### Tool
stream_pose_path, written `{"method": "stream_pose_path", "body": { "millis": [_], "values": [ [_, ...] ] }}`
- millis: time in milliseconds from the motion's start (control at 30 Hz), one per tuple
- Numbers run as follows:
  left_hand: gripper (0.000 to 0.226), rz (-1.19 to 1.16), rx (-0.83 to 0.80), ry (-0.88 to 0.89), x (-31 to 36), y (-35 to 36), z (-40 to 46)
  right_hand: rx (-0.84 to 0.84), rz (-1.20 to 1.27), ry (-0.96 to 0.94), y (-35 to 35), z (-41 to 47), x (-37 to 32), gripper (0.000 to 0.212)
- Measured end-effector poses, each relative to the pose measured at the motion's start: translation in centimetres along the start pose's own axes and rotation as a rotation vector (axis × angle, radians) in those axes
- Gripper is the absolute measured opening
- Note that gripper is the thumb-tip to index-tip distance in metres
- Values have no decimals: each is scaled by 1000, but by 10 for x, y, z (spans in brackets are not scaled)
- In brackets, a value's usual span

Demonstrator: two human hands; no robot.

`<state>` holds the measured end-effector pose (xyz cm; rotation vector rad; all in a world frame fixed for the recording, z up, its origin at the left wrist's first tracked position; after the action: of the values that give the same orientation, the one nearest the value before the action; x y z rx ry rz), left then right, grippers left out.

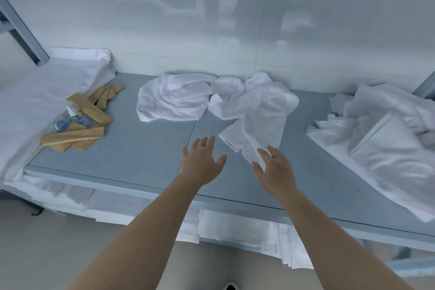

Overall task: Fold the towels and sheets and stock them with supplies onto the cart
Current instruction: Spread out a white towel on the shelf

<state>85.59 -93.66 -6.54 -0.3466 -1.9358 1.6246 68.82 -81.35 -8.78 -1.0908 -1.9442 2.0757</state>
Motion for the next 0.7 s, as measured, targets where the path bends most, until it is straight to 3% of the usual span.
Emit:
{"method": "stream_pose_path", "body": {
  "millis": [700],
  "values": [
    [70, -24, -32, 135, -26, -17, 33, 87, -58, 100, 8, 11, -42, 54]
  ]
}}
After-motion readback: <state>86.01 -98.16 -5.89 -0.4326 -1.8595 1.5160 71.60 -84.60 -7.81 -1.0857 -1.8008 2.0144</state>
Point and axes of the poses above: each hand's wrist, its own z-axis towards the middle knuckle, its own y-axis out of the palm, x = y × z, the point moved 5 cm from there along z, towards the middle knuckle, and after that the axes turned 2 degrees about z, right-handed, at the moved point
